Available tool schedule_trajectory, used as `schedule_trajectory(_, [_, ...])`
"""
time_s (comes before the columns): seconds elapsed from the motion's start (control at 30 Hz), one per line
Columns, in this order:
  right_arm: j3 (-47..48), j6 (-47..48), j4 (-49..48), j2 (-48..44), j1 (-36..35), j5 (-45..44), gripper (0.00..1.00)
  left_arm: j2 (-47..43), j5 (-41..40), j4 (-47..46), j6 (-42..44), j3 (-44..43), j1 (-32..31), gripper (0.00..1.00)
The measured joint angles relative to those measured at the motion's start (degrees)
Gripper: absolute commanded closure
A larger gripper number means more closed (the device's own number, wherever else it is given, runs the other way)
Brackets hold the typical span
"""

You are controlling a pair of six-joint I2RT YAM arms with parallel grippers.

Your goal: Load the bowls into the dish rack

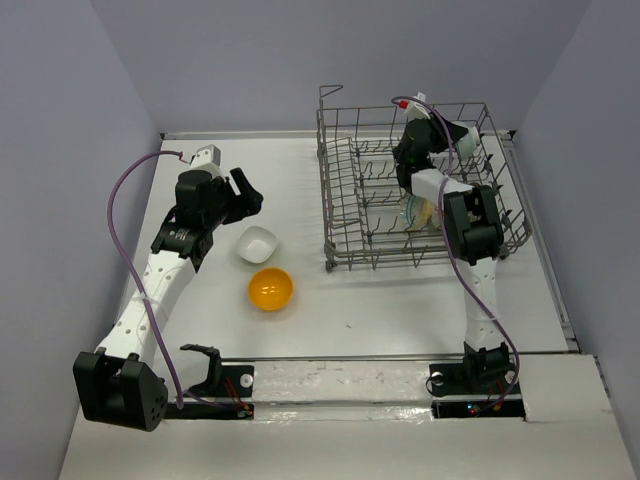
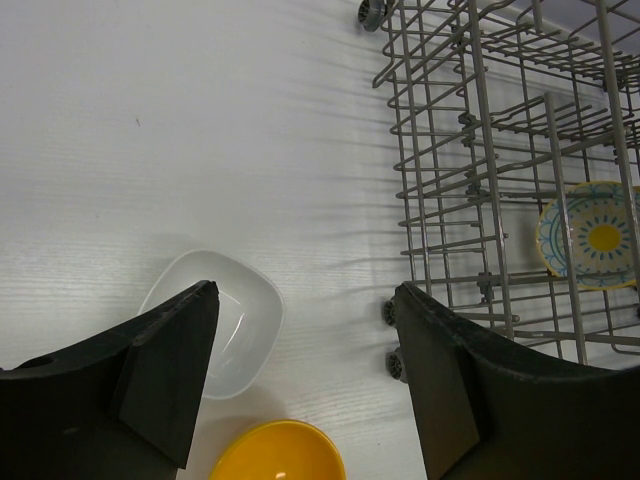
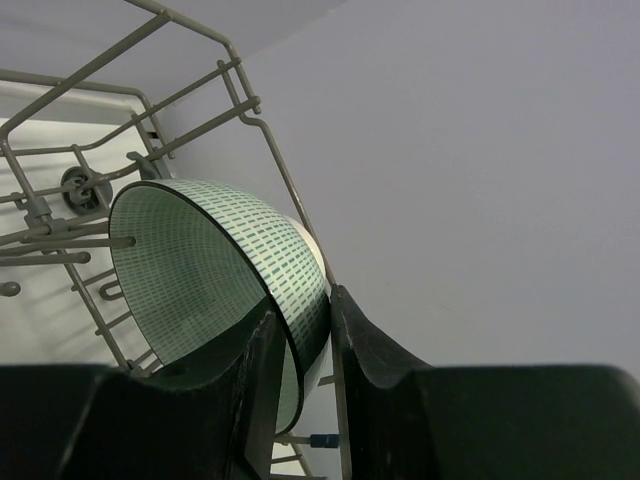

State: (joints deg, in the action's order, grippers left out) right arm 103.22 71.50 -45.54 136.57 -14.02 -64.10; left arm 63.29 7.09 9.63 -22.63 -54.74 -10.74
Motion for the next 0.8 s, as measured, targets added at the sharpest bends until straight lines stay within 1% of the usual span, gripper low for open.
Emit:
schedule_trajectory(0.1, [-0.2, -0.2, 0.0, 0.0, 0.0, 0.0, 0.69, 0.0, 0.0, 0.0, 0.0, 0.0, 0.0, 0.2])
schedule_trajectory(0.17, [-0.2, -0.4, 0.1, 0.0, -0.1, 0.0, 0.66, 0.0, 0.0, 0.0, 0.0, 0.0, 0.0, 0.2])
schedule_trajectory(0.23, [-0.2, -0.9, 0.3, 0.0, -0.2, 0.0, 0.64, 0.0, 0.0, 0.0, 0.0, 0.0, 0.0, 0.2])
schedule_trajectory(0.63, [-0.2, -2.0, 2.0, 0.0, -0.3, 0.1, 0.64, 0.0, 0.0, 0.0, -0.2, 0.0, 0.0, 0.2])
schedule_trajectory(0.8, [-0.6, -2.4, 2.7, 0.0, -0.3, 0.1, 0.6, 0.0, 0.0, 0.0, -0.2, 0.0, 0.0, 0.2])
